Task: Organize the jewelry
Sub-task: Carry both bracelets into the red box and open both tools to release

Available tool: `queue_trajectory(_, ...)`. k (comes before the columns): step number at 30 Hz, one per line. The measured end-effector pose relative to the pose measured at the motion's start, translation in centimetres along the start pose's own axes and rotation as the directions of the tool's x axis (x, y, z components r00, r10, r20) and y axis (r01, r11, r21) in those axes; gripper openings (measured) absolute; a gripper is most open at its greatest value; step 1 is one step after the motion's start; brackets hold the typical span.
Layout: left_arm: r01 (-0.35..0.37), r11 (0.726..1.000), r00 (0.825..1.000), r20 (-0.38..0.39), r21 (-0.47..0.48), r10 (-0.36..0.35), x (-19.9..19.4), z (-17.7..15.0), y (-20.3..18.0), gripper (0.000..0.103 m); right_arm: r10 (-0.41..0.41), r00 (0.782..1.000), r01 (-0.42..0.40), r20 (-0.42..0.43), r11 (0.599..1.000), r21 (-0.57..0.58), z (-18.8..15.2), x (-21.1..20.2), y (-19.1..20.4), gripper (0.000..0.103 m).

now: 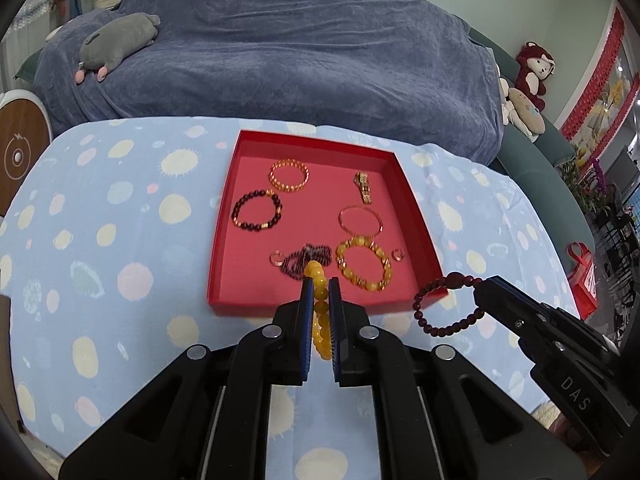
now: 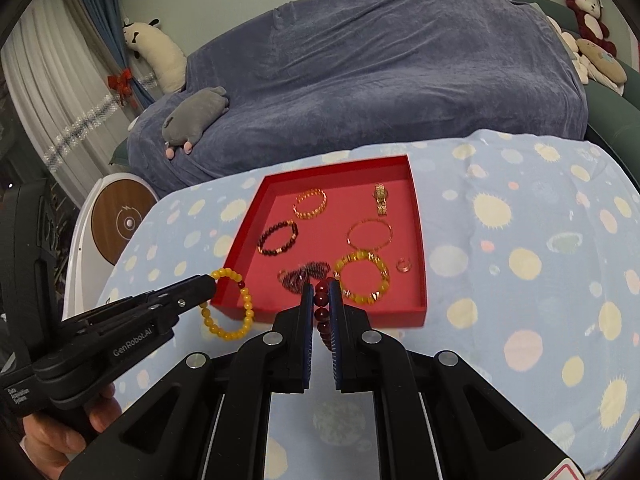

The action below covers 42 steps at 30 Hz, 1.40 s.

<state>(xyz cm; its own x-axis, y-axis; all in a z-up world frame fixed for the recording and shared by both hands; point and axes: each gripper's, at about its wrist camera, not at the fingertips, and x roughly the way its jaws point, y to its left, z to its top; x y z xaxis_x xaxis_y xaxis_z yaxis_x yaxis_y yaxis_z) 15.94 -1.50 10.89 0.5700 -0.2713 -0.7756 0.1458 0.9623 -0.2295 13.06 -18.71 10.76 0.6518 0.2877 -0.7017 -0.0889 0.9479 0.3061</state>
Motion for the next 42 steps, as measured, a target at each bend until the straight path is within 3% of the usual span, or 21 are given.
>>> queue_trajectory(16, -0.026, 1.000, 1.000, -0.008, -0.004, 0.026, 5.2, 5.0, 0.2, 0.007, 0.017, 1.000, -0.017, 0.014, 1.000, 0.011, 5.2, 5.0, -0.3, 0.008)
queue_trajectory(31, -0.055, 0.998, 0.995, -0.082, -0.006, 0.055, 10.7, 5.6, 0.9, 0.007, 0.018, 0.998, -0.015, -0.064, 0.999, 0.046, 5.8, 10.9, -1.7, 0.008)
queue_trajectory(42, -0.065, 0.998, 0.992, -0.113, -0.015, 0.063, 12.3, 5.1, 1.2, 0.007, 0.005, 0.996, -0.002, -0.089, 0.999, 0.038, 5.4, 12.2, -2.0, 0.008)
